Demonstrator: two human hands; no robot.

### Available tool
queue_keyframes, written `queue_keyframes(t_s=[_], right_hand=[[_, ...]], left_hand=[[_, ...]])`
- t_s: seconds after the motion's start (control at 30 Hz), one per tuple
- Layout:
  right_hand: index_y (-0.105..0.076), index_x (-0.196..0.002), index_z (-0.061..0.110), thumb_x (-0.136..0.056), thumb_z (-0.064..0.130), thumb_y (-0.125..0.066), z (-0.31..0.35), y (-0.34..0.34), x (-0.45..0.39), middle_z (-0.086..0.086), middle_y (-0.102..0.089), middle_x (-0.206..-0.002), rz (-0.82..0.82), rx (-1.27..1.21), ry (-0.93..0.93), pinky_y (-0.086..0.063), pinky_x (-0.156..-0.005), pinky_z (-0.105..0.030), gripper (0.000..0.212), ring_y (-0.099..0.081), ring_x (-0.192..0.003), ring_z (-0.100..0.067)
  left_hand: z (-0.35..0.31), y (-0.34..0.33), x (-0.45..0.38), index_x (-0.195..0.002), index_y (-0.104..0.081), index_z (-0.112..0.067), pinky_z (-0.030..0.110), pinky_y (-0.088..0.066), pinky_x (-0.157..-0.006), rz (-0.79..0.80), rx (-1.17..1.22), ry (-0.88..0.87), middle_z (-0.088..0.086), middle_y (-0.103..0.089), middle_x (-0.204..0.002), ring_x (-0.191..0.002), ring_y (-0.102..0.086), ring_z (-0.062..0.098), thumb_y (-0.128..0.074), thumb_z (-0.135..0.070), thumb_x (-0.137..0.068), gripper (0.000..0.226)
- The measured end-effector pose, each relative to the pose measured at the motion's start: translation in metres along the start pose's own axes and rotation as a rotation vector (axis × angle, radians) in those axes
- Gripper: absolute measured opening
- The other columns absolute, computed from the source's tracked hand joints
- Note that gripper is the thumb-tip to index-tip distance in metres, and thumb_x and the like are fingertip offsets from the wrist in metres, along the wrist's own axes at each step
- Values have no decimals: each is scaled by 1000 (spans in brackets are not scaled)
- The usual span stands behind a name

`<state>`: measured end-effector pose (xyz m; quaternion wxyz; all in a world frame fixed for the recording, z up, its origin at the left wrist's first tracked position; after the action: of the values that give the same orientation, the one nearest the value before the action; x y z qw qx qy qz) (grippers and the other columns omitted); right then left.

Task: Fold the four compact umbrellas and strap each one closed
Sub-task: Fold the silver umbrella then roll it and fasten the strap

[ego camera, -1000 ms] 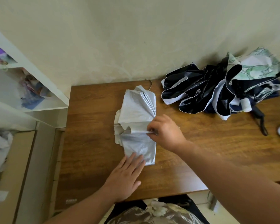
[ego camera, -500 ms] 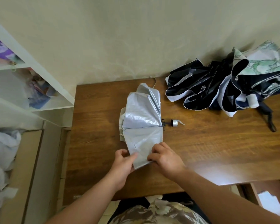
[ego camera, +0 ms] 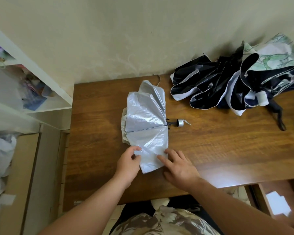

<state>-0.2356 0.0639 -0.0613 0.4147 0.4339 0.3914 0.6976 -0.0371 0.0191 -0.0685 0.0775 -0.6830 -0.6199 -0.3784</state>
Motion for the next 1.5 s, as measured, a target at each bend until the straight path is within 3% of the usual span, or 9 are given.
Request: queue_keyframes(t_s=[0.17, 0.33, 0.5, 0.77, 0.97, 1.07, 1.17, 1.37, 1.5], right_hand=[[-40, -146, 41, -90, 38, -67, 2, 22, -8, -2, -38, -143, -149, -84, -60, -58, -81, -40, 61, -48, -121, -27], [-73, -117, 23, -95, 22, -70, -12, 91, -49, 1, -61, -112, -378, -366, -114, -56, -71, -37, 23, -63, -87, -21], [-65, -80, 22, -94, 27, -70, -29, 163, -111, 3, -62, -72, -313, -467, -171, -46, -61, -36, 16, -57, -69, -16], [-71, -92, 26, -97, 32, -68, -34, 191, -144, 11, -60, -73, -268, -458, -182, -39, -61, -31, 8, -53, -70, -10], [-74, -92, 25, -92, 35, -76, -38, 175, -126, 6, -68, -82, -265, -511, -221, -52, -69, -31, 11, -62, -78, -11], [-75, -83, 27, -85, 32, -84, -28, 160, -110, 11, -67, -81, -234, -530, -152, -48, -70, -20, 11, -60, -79, -3], [-78, -80, 24, -76, 19, -91, -5, 136, -84, 12, -68, -82, -169, -465, 15, -39, -76, -9, 15, -57, -83, -3], [-75, -93, 32, -74, 23, -87, 6, 57, -46, 10, -61, -99, -83, -264, 117, -53, -81, -41, 24, -51, -97, -20], [-74, -90, 29, -77, 27, -85, 6, 35, -36, 9, -59, -97, -137, -246, 72, -54, -76, -44, 17, -52, -99, -22]], left_hand=[[-22, 1, -10, -115, -67, -32, 30, -55, -62, 40, 219, 6, 4, -69, -116, -90, -70, 23, -62, -9, -102, 27], [-56, 24, -21, -118, -53, -24, 35, -57, -80, 40, 465, -33, 3, -74, -117, -97, -74, 22, -52, 9, -99, 37], [-78, 62, -34, -137, -53, -35, 42, -47, -107, -257, -438, -270, -9, -55, -139, -129, -47, 21, -75, -22, -94, 50], [-61, 36, -50, -145, -58, -35, 44, -47, -110, -99, -535, -302, -9, -63, -137, -132, -47, 24, -62, -29, -104, 41], [-71, -34, -5, -138, -61, -36, 41, -43, -110, 127, -1037, -836, -6, -53, -139, -132, -46, 20, -53, -35, -105, 34], [-46, -78, 13, -143, -53, -28, 42, -43, -108, 307, -1190, -874, 1, -49, -136, -126, -48, 24, -47, -29, -106, 37], [-21, -84, 22, -150, -39, -27, 44, -49, -105, 242, -1206, -841, 5, -54, -138, -124, -56, 27, -58, -35, -102, 52], [15, -58, 31, -137, -69, -26, 46, -57, -98, 157, -1244, -845, 4, -72, -124, -113, -68, 28, -87, -40, -79, 62], [55, -59, 52, -151, -53, -23, 49, -35, -120, 284, -1334, -904, 6, -49, -158, -146, -47, 30, -62, -52, -92, 67]])
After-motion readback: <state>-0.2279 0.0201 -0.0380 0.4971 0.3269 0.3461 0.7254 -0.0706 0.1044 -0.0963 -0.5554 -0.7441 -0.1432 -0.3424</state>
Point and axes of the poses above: each hand's wrist, its own x-axis away from the middle knuckle, its own y-axis out of the back of the hand, z = x × y, the point moved 10 cm from there along -x, towards the middle knuckle
